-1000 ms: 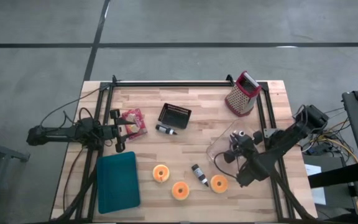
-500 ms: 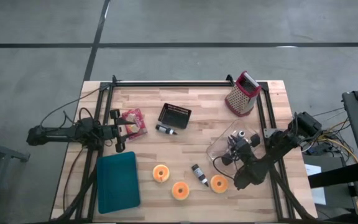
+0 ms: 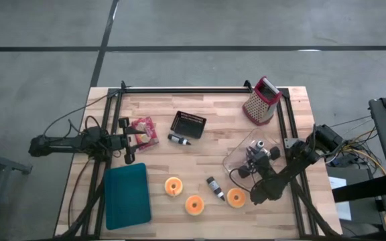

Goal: Pick & Place Food Item
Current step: Put the pink food coloring bottle into the transparent bin, then put the bottom black food coloring bottle into the transparent bin

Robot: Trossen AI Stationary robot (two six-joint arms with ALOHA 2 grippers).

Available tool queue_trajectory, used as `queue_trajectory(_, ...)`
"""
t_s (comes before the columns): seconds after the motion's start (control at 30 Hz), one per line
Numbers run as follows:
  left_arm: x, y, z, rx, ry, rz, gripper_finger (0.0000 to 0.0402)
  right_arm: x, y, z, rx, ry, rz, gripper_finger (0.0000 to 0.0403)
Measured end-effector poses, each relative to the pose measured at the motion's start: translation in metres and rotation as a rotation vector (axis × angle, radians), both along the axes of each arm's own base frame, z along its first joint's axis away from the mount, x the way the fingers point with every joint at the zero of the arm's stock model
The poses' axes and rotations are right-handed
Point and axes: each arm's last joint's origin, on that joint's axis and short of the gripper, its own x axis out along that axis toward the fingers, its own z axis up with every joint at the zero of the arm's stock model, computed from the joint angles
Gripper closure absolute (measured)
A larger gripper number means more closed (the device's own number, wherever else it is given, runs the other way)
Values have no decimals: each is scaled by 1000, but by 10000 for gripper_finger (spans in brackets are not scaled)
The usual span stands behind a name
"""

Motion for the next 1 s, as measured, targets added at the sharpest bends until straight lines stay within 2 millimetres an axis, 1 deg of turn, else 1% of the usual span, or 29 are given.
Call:
queue_trajectory(0.43,0,0,0,0,0,0,202,0,0,1,17,-23,-11,310)
queue_trajectory(0.77,0,0,0,0,0,0,202,-1,-1,2,13,-13,-12,303)
queue_trajectory(0.87,0,0,0,0,0,0,202,0,0,7,-13,39,6,303)
queue_trajectory(1.0,0,0,0,0,0,0,202,2,2,21,-12,42,10,303)
